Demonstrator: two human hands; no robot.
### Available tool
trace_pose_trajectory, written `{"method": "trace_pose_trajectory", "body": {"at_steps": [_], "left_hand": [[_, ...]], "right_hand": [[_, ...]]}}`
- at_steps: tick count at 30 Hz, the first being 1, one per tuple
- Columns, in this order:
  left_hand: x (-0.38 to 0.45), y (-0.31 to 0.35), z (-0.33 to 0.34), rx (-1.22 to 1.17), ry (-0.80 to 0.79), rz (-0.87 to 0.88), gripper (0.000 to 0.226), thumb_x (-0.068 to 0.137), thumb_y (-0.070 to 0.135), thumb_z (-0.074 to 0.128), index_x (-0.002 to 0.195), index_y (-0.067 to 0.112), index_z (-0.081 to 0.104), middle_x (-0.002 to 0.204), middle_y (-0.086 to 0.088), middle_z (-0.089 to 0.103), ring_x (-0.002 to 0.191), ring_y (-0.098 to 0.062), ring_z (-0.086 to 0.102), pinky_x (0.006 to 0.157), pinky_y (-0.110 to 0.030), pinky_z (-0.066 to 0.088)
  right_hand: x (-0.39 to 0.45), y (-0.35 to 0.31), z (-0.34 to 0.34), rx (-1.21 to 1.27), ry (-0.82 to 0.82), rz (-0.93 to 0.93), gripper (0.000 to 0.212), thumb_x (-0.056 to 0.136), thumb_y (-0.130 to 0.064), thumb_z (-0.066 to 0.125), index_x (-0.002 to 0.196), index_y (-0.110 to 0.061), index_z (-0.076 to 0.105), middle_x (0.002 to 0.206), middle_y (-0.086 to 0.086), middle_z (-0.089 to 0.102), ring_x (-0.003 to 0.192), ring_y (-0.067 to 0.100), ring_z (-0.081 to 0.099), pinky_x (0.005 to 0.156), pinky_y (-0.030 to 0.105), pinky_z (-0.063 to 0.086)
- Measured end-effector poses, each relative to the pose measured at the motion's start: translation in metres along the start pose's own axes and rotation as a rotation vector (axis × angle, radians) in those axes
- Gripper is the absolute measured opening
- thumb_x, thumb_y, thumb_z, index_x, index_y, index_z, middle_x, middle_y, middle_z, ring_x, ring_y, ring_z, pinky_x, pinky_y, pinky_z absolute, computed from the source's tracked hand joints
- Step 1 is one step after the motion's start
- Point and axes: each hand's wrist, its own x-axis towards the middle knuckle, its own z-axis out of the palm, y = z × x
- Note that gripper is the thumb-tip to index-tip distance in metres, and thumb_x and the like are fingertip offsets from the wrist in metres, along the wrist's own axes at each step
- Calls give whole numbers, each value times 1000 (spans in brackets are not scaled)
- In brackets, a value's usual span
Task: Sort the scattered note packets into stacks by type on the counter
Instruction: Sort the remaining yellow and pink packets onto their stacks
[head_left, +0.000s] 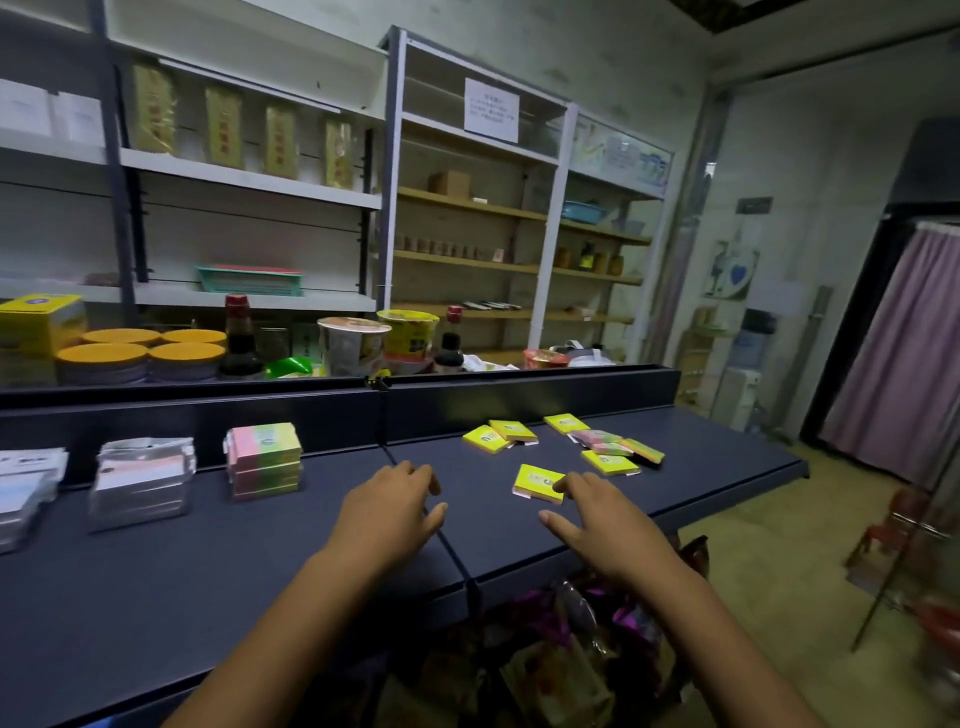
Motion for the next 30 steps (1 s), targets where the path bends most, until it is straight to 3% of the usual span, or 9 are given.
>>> {"method": "trace_pose_trajectory", "body": {"at_steps": [18,30], "left_hand": [[151,15,87,-21,-47,-22,33,95,48,48,121,28,52,119,6,56,111,-15,53,82,-33,50],[219,26,134,48,-33,-291,32,94,43,49,120,25,54,119,1,56,111,-21,55,84,-36,49]], "right_hand": [[129,95,22,67,23,24,49,97,-52,51,137,-25,46,144,-4,47,131,15,45,102,36,44],[250,145,55,132,-44,-231,46,96,-53,50,133,-24,48,134,-2,51,128,17,46,102,35,43]]}}
